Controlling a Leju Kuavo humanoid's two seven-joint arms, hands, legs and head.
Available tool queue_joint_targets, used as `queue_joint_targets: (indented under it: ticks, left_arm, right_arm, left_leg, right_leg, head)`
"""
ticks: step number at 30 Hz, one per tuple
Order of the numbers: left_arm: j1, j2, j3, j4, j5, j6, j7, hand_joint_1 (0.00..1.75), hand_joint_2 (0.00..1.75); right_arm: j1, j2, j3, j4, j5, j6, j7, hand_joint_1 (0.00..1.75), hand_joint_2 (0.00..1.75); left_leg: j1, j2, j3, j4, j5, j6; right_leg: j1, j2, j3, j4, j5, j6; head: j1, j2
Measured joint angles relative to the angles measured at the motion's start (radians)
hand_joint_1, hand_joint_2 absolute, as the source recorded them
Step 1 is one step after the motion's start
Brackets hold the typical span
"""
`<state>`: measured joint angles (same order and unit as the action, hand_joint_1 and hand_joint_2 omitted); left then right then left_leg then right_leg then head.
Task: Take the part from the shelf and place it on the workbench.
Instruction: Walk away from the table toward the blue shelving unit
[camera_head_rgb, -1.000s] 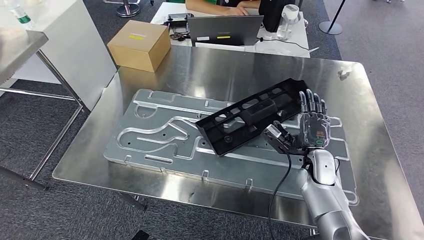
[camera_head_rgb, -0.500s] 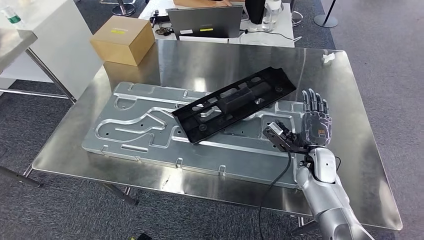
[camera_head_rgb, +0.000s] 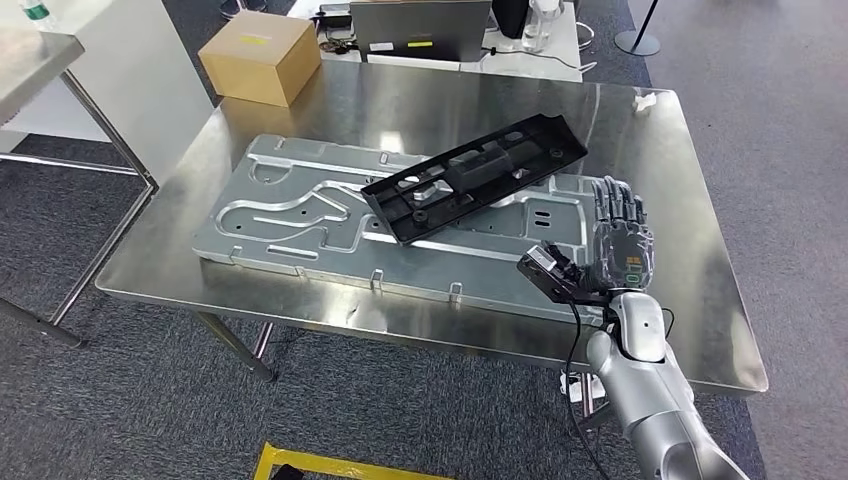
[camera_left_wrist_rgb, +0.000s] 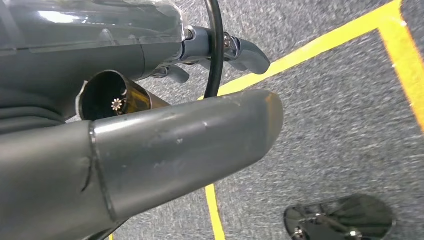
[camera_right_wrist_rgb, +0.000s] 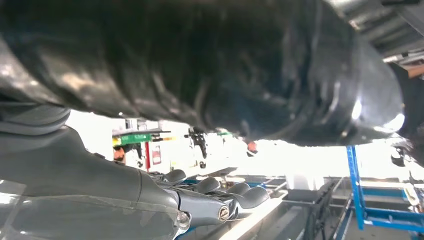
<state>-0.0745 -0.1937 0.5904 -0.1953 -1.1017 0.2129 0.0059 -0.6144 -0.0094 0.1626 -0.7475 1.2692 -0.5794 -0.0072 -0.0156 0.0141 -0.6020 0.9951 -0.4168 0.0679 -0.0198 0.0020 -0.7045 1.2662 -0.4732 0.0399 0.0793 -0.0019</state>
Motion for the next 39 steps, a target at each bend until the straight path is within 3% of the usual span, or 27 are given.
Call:
queue_joint_targets:
  ticks: [2, 4, 6, 8, 9, 11, 12, 13, 15, 16, 17, 19, 20, 22, 23, 24, 26, 27, 28, 29, 30, 32, 34, 35, 37, 38, 39]
  left_arm:
    - [-0.001, -0.001, 0.000, 0.000, 0.000, 0.000, 0.000, 0.00, 0.00]
    - [-0.002, -0.001, 0.001, 0.000, 0.000, 0.000, -0.001, 0.00, 0.00]
    - [-0.001, -0.001, 0.001, 0.000, 0.000, 0.000, -0.001, 0.00, 0.00]
    - [0.001, 0.000, 0.001, 0.000, 0.000, 0.000, -0.001, 0.00, 0.00]
    - [0.002, 0.000, 0.001, 0.000, 0.000, 0.000, -0.001, 0.00, 0.00]
    - [0.003, 0.000, 0.001, 0.000, -0.001, 0.000, 0.000, 0.00, 0.00]
    - [0.004, 0.000, 0.001, 0.000, -0.001, 0.000, 0.000, 0.00, 0.00]
    - [0.004, 0.000, 0.001, 0.000, -0.001, 0.000, 0.000, 0.00, 0.00]
    - [0.005, 0.000, 0.001, 0.000, -0.001, 0.000, 0.000, 0.00, 0.00]
    - [0.005, 0.000, 0.001, 0.000, -0.001, 0.000, 0.001, 0.00, 0.00]
    - [0.004, 0.000, 0.001, 0.000, -0.001, 0.001, 0.001, 0.00, 0.00]
    - [0.002, 0.000, 0.001, 0.000, -0.002, 0.001, 0.002, 0.00, 0.00]
    - [0.003, 0.000, 0.001, 0.000, -0.002, 0.001, 0.002, 0.00, 0.00]
    - [0.005, 0.000, 0.001, 0.000, -0.002, 0.001, 0.003, 0.00, 0.00]
    - [0.005, -0.001, 0.002, 0.000, -0.002, 0.001, 0.004, 0.00, 0.00]
    - [0.005, -0.001, 0.002, 0.000, -0.002, 0.001, 0.005, 0.00, 0.00]
    - [0.005, -0.001, 0.002, 0.000, -0.002, 0.001, 0.007, 0.00, 0.00]
    - [0.005, -0.001, 0.002, 0.000, -0.002, 0.001, 0.007, 0.00, 0.00]
    - [0.007, -0.002, 0.002, 0.000, -0.002, 0.001, 0.008, 0.00, 0.00]
    - [0.008, -0.002, 0.002, 0.000, -0.002, 0.001, 0.008, 0.00, 0.00]
    - [0.009, -0.002, 0.002, 0.000, -0.002, 0.001, 0.008, 0.00, 0.00]
    - [0.009, -0.003, 0.002, 0.000, -0.002, 0.001, 0.008, 0.00, 0.00]
    - [0.009, -0.006, 0.003, 0.000, -0.002, 0.001, 0.008, 0.00, 0.00]
    - [0.008, -0.007, 0.003, 0.000, -0.002, 0.001, 0.008, 0.00, 0.00]
    - [0.008, -0.006, 0.003, 0.000, -0.003, 0.000, 0.009, 0.00, 0.00]
    - [0.009, -0.005, 0.003, 0.000, -0.004, 0.000, 0.010, 0.00, 0.00]
    - [0.011, -0.004, 0.004, 0.000, -0.005, 0.000, 0.011, 0.00, 0.00]
  right_arm:
    - [-0.007, 0.000, 0.001, 0.000, 0.000, -0.001, 0.001, 0.00, 0.00]
    - [-0.013, 0.000, 0.001, 0.001, 0.000, -0.002, 0.001, 0.00, 0.00]
    - [-0.014, 0.000, 0.001, 0.002, 0.000, -0.003, 0.001, 0.00, 0.00]
    - [-0.015, 0.001, 0.002, 0.004, 0.000, -0.002, 0.001, 0.00, 0.00]
    - [-0.016, 0.001, 0.003, 0.004, 0.000, -0.002, 0.001, 0.00, 0.00]
    - [-0.016, 0.001, 0.004, 0.005, 0.000, -0.002, 0.001, 0.00, 0.00]
    - [-0.015, 0.001, 0.004, 0.006, -0.001, -0.002, 0.001, 0.00, 0.00]
    - [-0.013, 0.001, 0.004, 0.008, -0.001, -0.002, 0.002, 0.00, 0.00]
    - [-0.010, 0.001, 0.004, 0.010, -0.001, -0.002, 0.002, 0.00, 0.00]
    - [-0.009, 0.001, 0.004, 0.010, -0.001, -0.002, 0.002, 0.00, 0.00]
    - [-0.009, 0.001, 0.004, 0.010, -0.001, -0.002, 0.002, 0.00, 0.00]
    - [-0.010, 0.001, 0.004, 0.008, 0.000, -0.003, 0.002, 0.00, 0.00]
    - [-0.011, 0.000, 0.004, 0.008, 0.000, -0.002, 0.002, 0.00, 0.00]
    - [-0.009, 0.000, 0.004, 0.009, 0.000, -0.001, 0.003, 0.00, 0.00]
    - [-0.008, 0.000, 0.004, 0.009, 0.000, 0.000, 0.003, 0.00, 0.00]
    - [-0.006, -0.001, 0.004, 0.010, 0.000, 0.001, 0.003, 0.00, 0.00]
    - [-0.004, -0.002, 0.004, 0.010, 0.000, 0.003, 0.003, 0.00, 0.00]
    - [-0.003, -0.002, 0.004, 0.011, 0.000, 0.003, 0.003, 0.00, 0.00]
    - [-0.001, -0.003, 0.004, 0.011, 0.000, 0.003, 0.003, 0.00, 0.00]
    - [0.001, -0.003, 0.004, 0.011, 0.000, 0.003, 0.003, 0.00, 0.00]
    - [0.003, -0.003, 0.004, 0.012, 0.000, 0.003, 0.003, 0.00, 0.00]
    - [0.002, -0.003, 0.004, 0.011, 0.000, 0.003, 0.003, 0.00, 0.00]
    - [-0.002, -0.003, 0.004, 0.008, 0.000, 0.002, 0.004, 0.00, 0.00]
    - [-0.004, -0.003, 0.004, 0.006, 0.000, 0.002, 0.004, 0.00, 0.00]
    - [-0.003, -0.003, 0.004, 0.006, -0.002, 0.002, 0.004, 0.00, 0.00]
    - [-0.002, -0.002, 0.004, 0.006, -0.005, 0.002, 0.004, 0.00, 0.00]
    - [0.001, 0.000, 0.004, 0.006, -0.010, 0.002, 0.004, 0.00, 0.00]
  left_leg:
    - [0.001, 0.000, -0.032, 0.024, 0.009, -0.010]
    - [0.000, 0.000, -0.048, 0.041, 0.018, -0.021]
    - [0.001, -0.002, -0.052, 0.043, 0.031, -0.034]
    - [0.003, -0.006, -0.067, 0.062, 0.006, -0.048]
    - [0.005, -0.008, -0.080, 0.091, -0.029, -0.055]
    - [0.014, -0.009, -0.112, 0.207, -0.131, -0.069]
    - [0.018, -0.009, -0.123, 0.267, -0.163, -0.074]
    - [0.022, -0.009, -0.123, 0.310, -0.174, -0.077]
    - [0.027, -0.009, -0.071, 0.290, -0.132, -0.081]
    - [0.029, -0.009, -0.020, 0.232, -0.109, -0.080]
    - [0.028, -0.010, 0.039, 0.153, -0.104, -0.078]
    - [0.023, -0.014, 0.116, 0.037, -0.118, -0.067]
    - [0.019, -0.015, 0.126, 0.012, -0.124, -0.059]
    - [0.019, -0.014, 0.112, 0.005, -0.106, -0.041]
    - [0.020, -0.011, 0.103, 0.002, -0.093, -0.028]
    - [0.021, -0.008, 0.091, -0.001, -0.078, -0.017]
    - [0.017, -0.006, 0.059, -0.001, -0.048, -0.002]
    - [0.014, -0.006, 0.041, 0.000, -0.035, 0.000]
    - [0.011, -0.006, 0.023, 0.001, -0.022, 0.002]
    - [0.007, -0.006, 0.006, 0.003, -0.010, 0.002]
    - [0.003, -0.006, -0.011, 0.006, 0.001, 0.002]
    - [-0.003, -0.006, -0.037, 0.012, 0.020, 0.000]
    - [-0.006, -0.005, -0.051, 0.019, 0.035, -0.005]
    - [-0.006, -0.004, -0.055, 0.020, 0.043, -0.009]
    - [-0.004, -0.004, -0.059, 0.017, 0.057, -0.020]
    - [-0.004, -0.006, -0.065, 0.023, 0.048, -0.026]
    - [-0.003, -0.008, -0.075, 0.043, 0.021, -0.033]
  right_leg:
    - [-0.001, -0.002, 0.098, -0.125, -0.009, 0.000]
    - [0.004, -0.002, 0.152, -0.208, -0.042, -0.012]
    - [0.006, -0.002, 0.150, -0.218, -0.033, -0.030]
    - [0.001, -0.005, 0.135, -0.226, -0.011, -0.045]
    - [-0.002, -0.006, 0.123, -0.230, 0.002, -0.052]
    - [-0.003, -0.006, 0.094, -0.231, 0.027, -0.057]
    - [-0.003, -0.006, 0.078, -0.230, 0.039, -0.057]
    - [-0.003, -0.006, 0.062, -0.230, 0.052, -0.055]
    - [-0.005, -0.006, 0.032, -0.229, 0.076, -0.048]
    - [-0.006, -0.006, 0.019, -0.228, 0.087, -0.044]
    - [-0.007, -0.006, 0.009, -0.228, 0.098, -0.038]
    - [-0.007, -0.006, 0.001, -0.231, 0.120, -0.025]
    - [-0.006, -0.006, 0.001, -0.237, 0.132, -0.017]
    - [-0.007, -0.005, 0.001, -0.249, 0.148, -0.004]
    - [-0.008, -0.004, -0.005, -0.241, 0.133, 0.001]
    - [-0.008, -0.003, -0.018, -0.214, 0.095, 0.003]
    - [-0.009, -0.002, -0.052, -0.096, -0.019, 0.004]
    - [-0.007, -0.002, -0.066, -0.026, -0.060, 0.005]
    - [-0.005, -0.002, -0.070, 0.031, -0.076, 0.005]
    - [-0.002, -0.002, -0.058, 0.057, -0.067, 0.002]
    - [0.001, -0.002, -0.029, 0.047, -0.045, -0.003]
    - [0.013, -0.002, 0.080, -0.070, -0.017, -0.022]
    - [0.023, -0.005, 0.180, -0.210, -0.039, -0.039]
    - [0.027, -0.007, 0.203, -0.248, -0.051, -0.044]
    - [0.025, -0.009, 0.201, -0.268, -0.039, -0.050]
    - [0.021, -0.011, 0.194, -0.274, -0.027, -0.055]
    - [0.016, -0.013, 0.185, -0.279, -0.013, -0.060]
  head:
    - [0.000, 0.000]
    - [-0.002, 0.000]
    - [-0.003, 0.000]
    - [-0.003, 0.000]
    - [-0.005, 0.000]
    - [-0.006, 0.000]
    - [-0.007, 0.000]
    - [-0.007, 0.000]
    - [-0.007, 0.000]
    - [-0.007, 0.000]
    - [-0.007, 0.000]
    - [-0.006, 0.000]
    - [-0.006, 0.000]
    - [-0.007, 0.000]
    - [-0.007, 0.000]
    - [-0.007, 0.000]
    - [-0.005, 0.000]
    - [-0.005, 0.000]
    - [-0.005, 0.000]
    - [-0.005, 0.000]
    - [-0.006, 0.000]
    - [-0.006, 0.000]
    - [-0.007, 0.000]
    - [-0.007, 0.000]
    - [-0.006, 0.000]
    - [-0.005, 0.000]
    - [-0.006, 0.000]
